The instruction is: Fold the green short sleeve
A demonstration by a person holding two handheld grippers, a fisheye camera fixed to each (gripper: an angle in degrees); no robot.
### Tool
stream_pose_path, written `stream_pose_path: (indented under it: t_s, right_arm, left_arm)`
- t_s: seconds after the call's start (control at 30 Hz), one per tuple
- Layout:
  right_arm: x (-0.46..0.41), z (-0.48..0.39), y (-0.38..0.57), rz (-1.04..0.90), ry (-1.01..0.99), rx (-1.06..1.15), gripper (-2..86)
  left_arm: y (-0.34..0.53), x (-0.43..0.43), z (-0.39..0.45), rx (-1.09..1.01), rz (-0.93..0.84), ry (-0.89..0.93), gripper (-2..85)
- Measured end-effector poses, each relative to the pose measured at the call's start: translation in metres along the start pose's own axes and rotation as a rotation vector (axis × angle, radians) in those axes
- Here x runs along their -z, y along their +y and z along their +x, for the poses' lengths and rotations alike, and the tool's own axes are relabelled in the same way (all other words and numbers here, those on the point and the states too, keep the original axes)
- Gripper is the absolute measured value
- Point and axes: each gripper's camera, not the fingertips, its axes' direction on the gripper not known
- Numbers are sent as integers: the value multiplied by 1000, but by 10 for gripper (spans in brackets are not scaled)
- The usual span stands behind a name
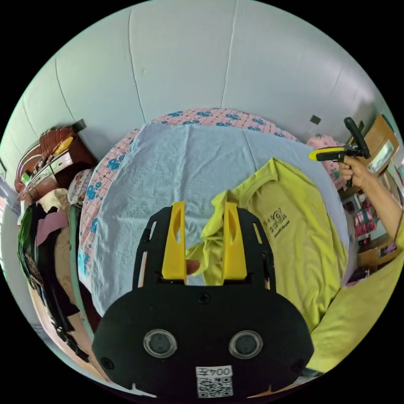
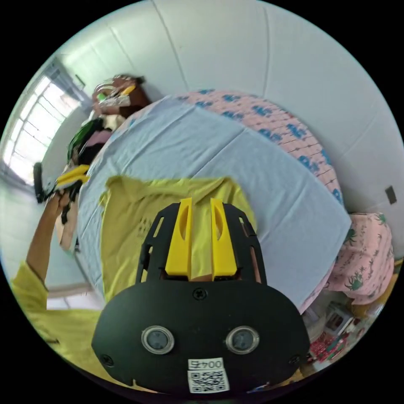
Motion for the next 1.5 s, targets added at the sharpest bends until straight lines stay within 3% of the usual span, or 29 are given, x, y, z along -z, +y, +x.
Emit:
stream_pose_path:
  t_s: [0.17, 0.43, 0.6, 0.87, 1.07, 1.3, 1.5]
  right_arm:
    - [-65, -35, 126, -316, -43, 175, 86]
    - [-146, -37, 208, -540, 152, 212, 79]
    - [-162, -37, 206, -603, 210, 249, 80]
    - [-171, -22, 217, -626, 216, 253, 79]
    - [-169, -10, 226, -624, 205, 229, 79]
    - [-164, -4, 234, -647, 217, 242, 79]
    - [-152, 5, 244, -635, 211, 248, 80]
  left_arm:
    - [76, -56, -14, -137, -176, -122, 142]
    - [82, -131, -33, -158, -219, -175, 148]
    - [64, -174, -43, -214, -255, -150, 129]
    - [39, -216, -51, -241, -361, -21, 27]
    - [1, -155, -66, -126, -454, 34, 15]
    - [-7, -114, -77, -166, -650, -113, 15]
    - [33, -191, -104, -84, -798, -184, 24]
